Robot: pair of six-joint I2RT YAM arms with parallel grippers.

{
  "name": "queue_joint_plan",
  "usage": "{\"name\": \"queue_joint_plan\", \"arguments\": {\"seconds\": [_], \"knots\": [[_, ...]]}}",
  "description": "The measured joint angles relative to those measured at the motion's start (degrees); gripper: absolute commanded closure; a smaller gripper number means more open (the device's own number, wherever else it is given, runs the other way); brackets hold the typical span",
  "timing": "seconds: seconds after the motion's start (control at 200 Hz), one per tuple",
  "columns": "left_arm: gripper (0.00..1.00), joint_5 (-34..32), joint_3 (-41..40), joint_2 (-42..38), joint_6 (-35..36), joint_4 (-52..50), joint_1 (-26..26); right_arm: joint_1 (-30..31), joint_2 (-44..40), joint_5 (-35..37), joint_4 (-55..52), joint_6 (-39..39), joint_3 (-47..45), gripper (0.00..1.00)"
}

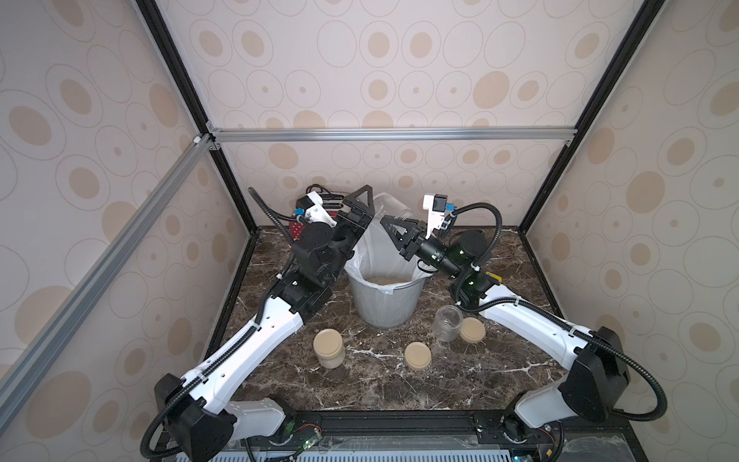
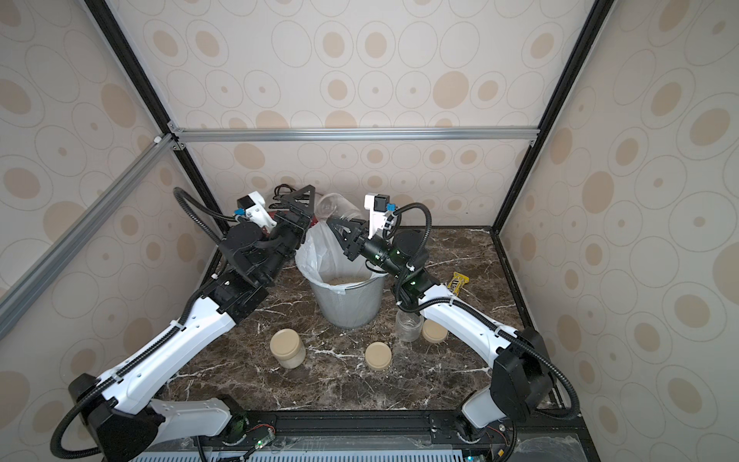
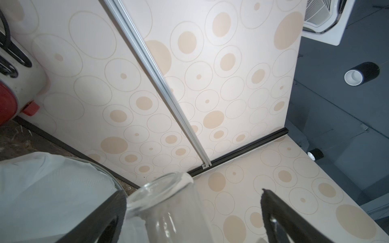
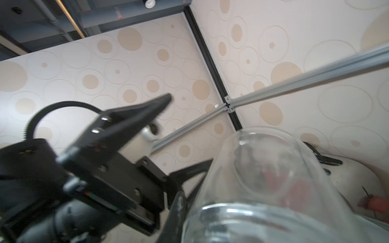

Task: Empty moldy rice from jars
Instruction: Place the jar at the center of the board.

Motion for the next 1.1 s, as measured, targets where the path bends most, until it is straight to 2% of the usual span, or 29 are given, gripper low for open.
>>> {"name": "queue_joint_plan", "arguments": {"seconds": [0.175, 0.521, 0.636, 0.916, 1.097], "knots": [[0.01, -4.72, 0.0, -6.08, 4.94, -2.23, 0.04, -0.39, 0.02, 1.51, -3.13, -0.26, 0.0, 1.0], [0.01, -9.31, -1.36, -9.35, 14.88, -9.99, 0.04, -0.39, -0.02, 1.49, -8.46, -1.4, 0.42, 1.0], [0.01, -10.78, -2.25, -11.82, 17.81, -12.57, 0.04, -0.39, 0.09, 0.52, -20.13, -2.27, 6.12, 1.0], [0.01, -14.4, -4.15, -18.16, 23.19, -16.7, 0.04, -0.39, 1.99, -6.01, -51.69, -4.5, 33.79, 1.0], [0.01, -16.11, -5.22, -19.76, 25.14, -18.88, 0.04, -0.39, 1.99, -9.53, -69.05, -5.44, 42.66, 1.0]]}}
